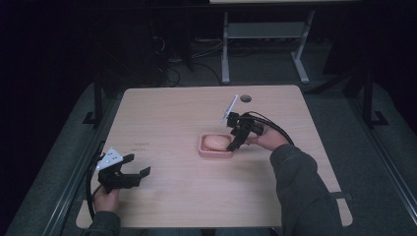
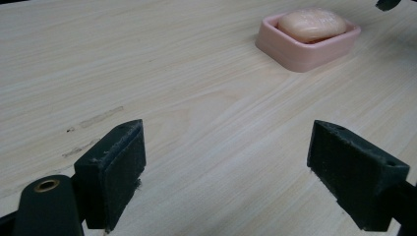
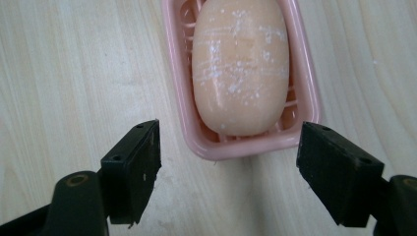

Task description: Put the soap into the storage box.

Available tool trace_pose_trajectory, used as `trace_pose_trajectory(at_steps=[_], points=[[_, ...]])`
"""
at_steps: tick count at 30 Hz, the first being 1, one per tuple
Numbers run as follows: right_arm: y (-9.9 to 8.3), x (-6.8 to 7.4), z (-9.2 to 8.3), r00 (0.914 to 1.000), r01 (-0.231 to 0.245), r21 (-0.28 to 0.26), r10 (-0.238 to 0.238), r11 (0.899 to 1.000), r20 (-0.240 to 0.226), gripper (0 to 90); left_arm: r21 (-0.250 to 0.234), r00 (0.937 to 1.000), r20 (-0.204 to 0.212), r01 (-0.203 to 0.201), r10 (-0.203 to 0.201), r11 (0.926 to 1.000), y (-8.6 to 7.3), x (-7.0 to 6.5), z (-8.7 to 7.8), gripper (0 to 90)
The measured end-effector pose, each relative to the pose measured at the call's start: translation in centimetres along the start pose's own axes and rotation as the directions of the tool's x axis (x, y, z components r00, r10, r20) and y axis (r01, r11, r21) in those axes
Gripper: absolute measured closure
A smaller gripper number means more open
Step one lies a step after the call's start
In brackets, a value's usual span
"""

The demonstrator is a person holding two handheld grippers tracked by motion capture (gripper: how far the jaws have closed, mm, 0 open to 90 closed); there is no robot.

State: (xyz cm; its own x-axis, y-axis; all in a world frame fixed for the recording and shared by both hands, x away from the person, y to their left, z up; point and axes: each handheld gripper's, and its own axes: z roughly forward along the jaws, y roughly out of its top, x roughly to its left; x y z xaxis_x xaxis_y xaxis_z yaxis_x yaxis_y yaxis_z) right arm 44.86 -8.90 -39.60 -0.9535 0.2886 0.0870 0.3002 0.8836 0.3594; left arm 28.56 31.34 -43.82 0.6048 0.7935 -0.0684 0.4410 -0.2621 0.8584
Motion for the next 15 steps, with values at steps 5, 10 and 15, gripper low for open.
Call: trace_pose_trajectory(at_steps=[5,10,15], points=[[-0.8,0.1,-0.1,0.9999,-0.011,-0.005,0.011,1.000,0.002,24.2,0.002,1.0000,0.000,-0.001,0.001,1.0000,0.0,0.0,0.0,14.3],[-1.5,0.2,-0.3,0.9997,-0.025,-0.011,0.025,1.000,0.000,24.3,0.006,1.0000,0.000,-0.004,0.004,1.0000,0.0,0.0,0.0,14.3],[-2.2,0.3,-0.4,0.9994,-0.034,-0.014,0.034,0.999,0.001,24.3,0.008,1.0000,0.000,-0.004,0.004,1.0000,0.0,0.0,0.0,14.3]])
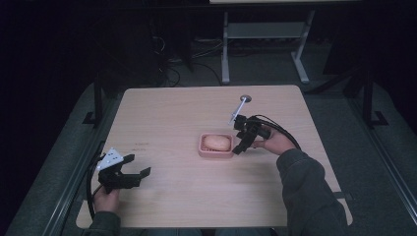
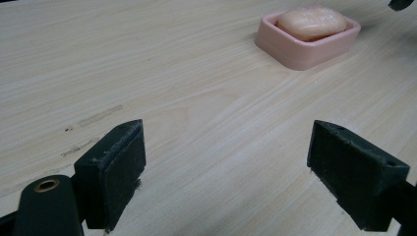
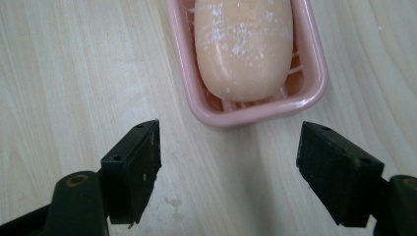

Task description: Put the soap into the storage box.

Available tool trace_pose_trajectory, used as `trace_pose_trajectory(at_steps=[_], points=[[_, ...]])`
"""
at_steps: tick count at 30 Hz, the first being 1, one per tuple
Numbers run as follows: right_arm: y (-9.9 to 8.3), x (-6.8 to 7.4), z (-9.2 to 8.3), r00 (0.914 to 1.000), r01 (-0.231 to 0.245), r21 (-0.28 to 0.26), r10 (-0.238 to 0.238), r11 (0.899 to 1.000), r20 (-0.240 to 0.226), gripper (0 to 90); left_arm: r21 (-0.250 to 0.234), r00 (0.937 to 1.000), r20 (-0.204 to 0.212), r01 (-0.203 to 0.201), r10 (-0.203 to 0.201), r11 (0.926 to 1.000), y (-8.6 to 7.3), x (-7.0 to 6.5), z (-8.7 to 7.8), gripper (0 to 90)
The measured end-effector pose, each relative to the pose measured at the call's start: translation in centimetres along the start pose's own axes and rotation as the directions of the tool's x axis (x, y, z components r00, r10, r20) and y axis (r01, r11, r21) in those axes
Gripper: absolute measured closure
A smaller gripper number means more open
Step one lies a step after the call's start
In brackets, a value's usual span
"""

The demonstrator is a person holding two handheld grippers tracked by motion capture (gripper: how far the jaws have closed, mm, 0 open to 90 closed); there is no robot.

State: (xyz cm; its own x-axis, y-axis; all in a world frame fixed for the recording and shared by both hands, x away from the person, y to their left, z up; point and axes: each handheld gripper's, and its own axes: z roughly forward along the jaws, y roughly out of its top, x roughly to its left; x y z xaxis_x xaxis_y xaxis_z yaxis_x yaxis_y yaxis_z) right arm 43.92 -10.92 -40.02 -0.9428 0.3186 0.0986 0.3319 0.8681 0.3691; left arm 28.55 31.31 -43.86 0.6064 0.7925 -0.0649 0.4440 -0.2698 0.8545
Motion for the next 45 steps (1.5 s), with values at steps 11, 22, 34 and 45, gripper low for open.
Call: trace_pose_trajectory(at_steps=[11,22,34,45], points=[[-1.4,0.3,-0.6,0.9998,-0.017,-0.013,0.017,1.000,0.009,24.2,0.006,1.0000,-0.002,-0.003,0.003,1.0000,0.0,0.0,0.0,14.3],[-3.1,0.6,-1.1,0.9991,-0.039,-0.018,0.039,0.999,0.017,24.2,0.006,1.0000,-0.004,-0.004,0.004,1.0000,0.0,0.0,0.0,14.3],[-5.2,0.9,-1.4,0.9971,-0.071,-0.019,0.071,0.997,0.025,24.2,0.004,0.9999,-0.005,-0.011,0.011,0.9999,-0.1,-0.1,0.1,14.3],[-6.7,1.2,-1.5,0.9955,-0.090,-0.025,0.091,0.996,0.027,24.2,0.012,0.9999,-0.005,-0.014,0.014,0.9998,-0.1,-0.1,0.1,14.3]])
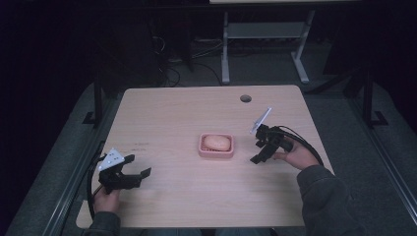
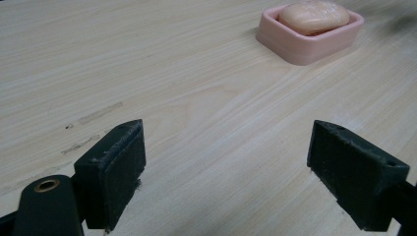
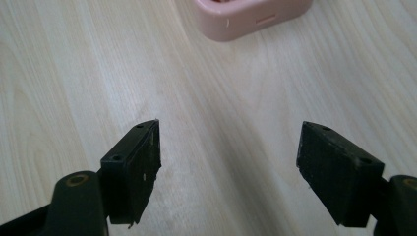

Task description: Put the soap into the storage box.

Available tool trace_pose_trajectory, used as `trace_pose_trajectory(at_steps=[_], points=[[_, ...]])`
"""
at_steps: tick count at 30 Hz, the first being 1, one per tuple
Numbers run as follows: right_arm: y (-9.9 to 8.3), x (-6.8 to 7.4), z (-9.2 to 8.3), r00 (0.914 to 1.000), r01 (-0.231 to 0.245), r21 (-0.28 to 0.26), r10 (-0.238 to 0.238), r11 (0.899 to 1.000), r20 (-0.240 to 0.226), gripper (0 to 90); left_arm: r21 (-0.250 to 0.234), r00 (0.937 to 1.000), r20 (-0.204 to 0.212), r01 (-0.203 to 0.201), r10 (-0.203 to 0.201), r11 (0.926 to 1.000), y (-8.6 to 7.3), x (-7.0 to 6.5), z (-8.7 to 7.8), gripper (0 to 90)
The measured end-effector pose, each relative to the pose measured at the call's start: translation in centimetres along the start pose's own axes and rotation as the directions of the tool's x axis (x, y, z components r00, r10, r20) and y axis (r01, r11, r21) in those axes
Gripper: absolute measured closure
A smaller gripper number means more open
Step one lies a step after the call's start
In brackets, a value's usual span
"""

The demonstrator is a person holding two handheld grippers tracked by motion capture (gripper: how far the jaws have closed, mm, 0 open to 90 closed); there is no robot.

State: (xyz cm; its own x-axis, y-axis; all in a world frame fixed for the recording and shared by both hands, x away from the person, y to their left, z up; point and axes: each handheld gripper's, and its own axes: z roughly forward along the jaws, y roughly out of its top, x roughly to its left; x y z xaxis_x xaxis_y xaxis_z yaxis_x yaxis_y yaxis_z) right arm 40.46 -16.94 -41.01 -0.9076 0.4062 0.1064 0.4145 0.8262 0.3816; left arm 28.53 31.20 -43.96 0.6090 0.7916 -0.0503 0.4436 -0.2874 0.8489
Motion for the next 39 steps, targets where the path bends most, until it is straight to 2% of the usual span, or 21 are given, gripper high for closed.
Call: trace_pose_trajectory(at_steps=[25,39], points=[[-4.1,0.9,-1.0,0.9985,-0.043,-0.049,0.044,0.998,0.033,24.2,0.006,1.0000,0.004,-0.004,0.004,1.0000,0.0,-0.2,0.1,14.3],[-7.0,1.5,-1.1,0.9949,-0.087,-0.065,0.090,0.994,0.045,24.2,0.010,0.9999,0.007,-0.013,0.013,0.9999,0.0,-0.2,0.2,14.3]])
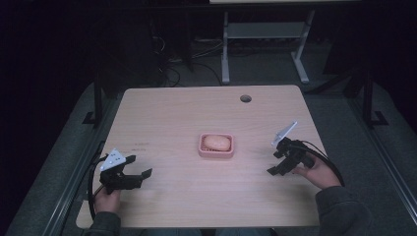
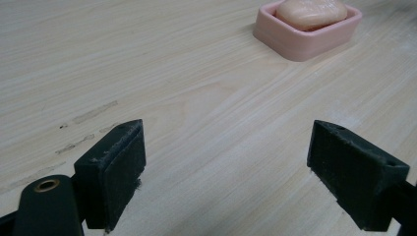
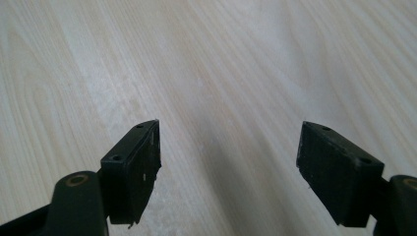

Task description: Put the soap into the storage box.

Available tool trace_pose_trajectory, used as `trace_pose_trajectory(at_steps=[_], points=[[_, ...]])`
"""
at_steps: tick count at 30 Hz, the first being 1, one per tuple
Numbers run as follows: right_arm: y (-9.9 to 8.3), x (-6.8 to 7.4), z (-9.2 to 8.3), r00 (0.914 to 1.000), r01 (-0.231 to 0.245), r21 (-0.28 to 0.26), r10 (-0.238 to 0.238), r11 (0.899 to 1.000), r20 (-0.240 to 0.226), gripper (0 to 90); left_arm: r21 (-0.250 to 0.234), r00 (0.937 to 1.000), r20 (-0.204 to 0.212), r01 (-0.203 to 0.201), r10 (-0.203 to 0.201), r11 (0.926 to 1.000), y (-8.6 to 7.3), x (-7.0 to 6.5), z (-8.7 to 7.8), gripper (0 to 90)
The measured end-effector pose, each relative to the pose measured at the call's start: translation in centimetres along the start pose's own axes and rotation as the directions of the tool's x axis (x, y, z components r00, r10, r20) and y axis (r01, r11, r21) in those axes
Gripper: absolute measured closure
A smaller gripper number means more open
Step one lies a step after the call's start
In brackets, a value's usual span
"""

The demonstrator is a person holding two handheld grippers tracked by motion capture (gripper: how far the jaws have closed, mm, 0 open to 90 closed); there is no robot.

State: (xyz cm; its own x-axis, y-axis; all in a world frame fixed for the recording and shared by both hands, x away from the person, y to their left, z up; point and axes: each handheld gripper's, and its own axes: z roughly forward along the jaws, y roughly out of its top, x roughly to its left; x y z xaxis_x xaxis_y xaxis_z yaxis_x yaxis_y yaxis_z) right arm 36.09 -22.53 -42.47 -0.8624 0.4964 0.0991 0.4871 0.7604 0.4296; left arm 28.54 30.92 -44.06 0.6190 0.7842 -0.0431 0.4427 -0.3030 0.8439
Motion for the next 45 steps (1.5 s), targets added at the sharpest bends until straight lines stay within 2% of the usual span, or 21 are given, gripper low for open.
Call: trace_pose_trajectory(at_steps=[8,24,45], points=[[-1.7,0.5,-0.3,0.9992,-0.037,-0.017,0.037,0.999,0.010,24.2,0.004,1.0000,0.003,-0.001,0.001,1.0000,0.0,-0.1,0.1,14.3],[-5.2,1.7,-0.7,0.9970,-0.062,-0.067,0.065,0.996,0.042,24.3,0.013,0.9999,0.007,-0.015,0.015,0.9998,0.0,-0.2,0.3,14.3],[-7.6,4.3,-0.9,0.9904,-0.093,-0.121,0.105,0.988,0.090,23.3,0.016,0.9997,0.011,-0.023,0.023,0.9996,0.0,-0.3,0.4,14.3]])
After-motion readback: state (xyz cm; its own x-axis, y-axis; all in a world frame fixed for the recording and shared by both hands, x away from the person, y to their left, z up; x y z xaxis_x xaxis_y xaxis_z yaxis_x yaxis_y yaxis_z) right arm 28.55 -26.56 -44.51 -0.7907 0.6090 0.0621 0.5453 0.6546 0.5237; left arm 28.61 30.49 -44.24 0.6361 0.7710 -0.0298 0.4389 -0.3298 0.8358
